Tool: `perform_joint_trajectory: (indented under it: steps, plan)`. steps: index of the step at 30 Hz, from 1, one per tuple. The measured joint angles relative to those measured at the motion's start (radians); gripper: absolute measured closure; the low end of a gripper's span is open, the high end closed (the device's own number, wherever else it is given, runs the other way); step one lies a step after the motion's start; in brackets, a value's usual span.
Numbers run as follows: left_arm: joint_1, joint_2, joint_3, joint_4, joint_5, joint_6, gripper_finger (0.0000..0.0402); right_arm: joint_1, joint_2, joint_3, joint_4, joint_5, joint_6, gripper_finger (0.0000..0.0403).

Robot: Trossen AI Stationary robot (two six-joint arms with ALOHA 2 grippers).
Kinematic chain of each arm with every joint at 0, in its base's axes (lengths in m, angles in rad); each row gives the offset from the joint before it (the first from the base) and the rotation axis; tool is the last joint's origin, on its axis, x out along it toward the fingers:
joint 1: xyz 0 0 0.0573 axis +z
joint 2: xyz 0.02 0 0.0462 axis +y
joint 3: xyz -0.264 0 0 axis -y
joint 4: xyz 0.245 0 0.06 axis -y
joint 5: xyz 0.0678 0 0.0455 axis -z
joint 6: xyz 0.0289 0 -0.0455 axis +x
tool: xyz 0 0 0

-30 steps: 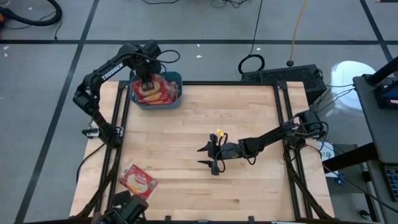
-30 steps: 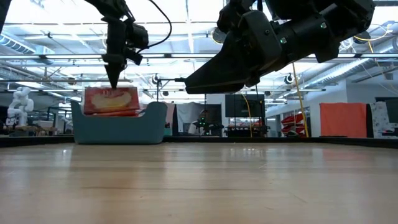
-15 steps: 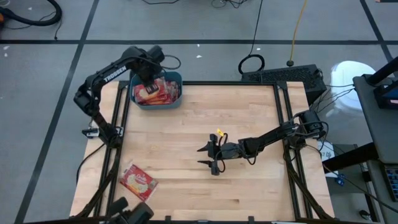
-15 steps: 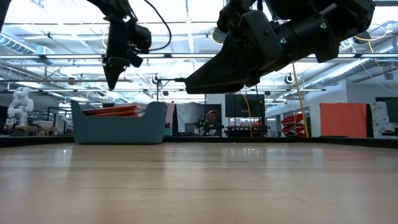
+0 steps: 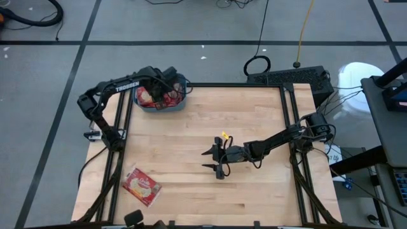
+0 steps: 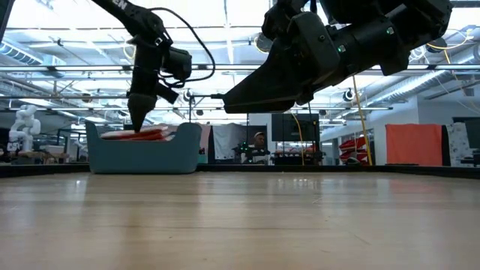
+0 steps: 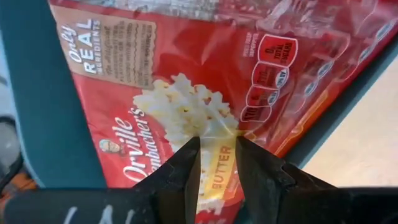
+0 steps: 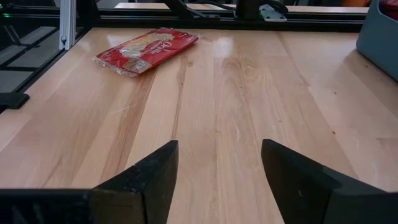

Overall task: Sort popcorn bags into baskets
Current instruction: Put the red popcorn bag into the blue bin

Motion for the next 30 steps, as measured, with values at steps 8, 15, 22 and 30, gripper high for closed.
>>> perform_joint_trajectory:
  steps: [8, 15, 22, 30]
  plan:
    - [-0.015, -0.077, -0.003, -0.030, -0.090, -0.035, 0.0293, 0.000, 0.000, 0.000, 0.000, 0.000, -0.002, 0.0181]
    - [-0.092, -0.233, -0.002, -0.034, -0.089, -0.157, 0.0293, 0.000, 0.000, 0.000, 0.000, 0.000, -0.002, 0.0181]
    - [-0.317, -0.412, -0.099, -0.028, 0.084, -0.304, 0.0293, 0.005, 0.000, 0.000, 0.000, 0.000, 0.009, 0.0181]
    - [-0.749, -0.598, -0.413, 0.103, 0.084, -0.624, 0.0293, 0.033, 0.001, 0.000, 0.058, 0.030, 0.103, 0.0181]
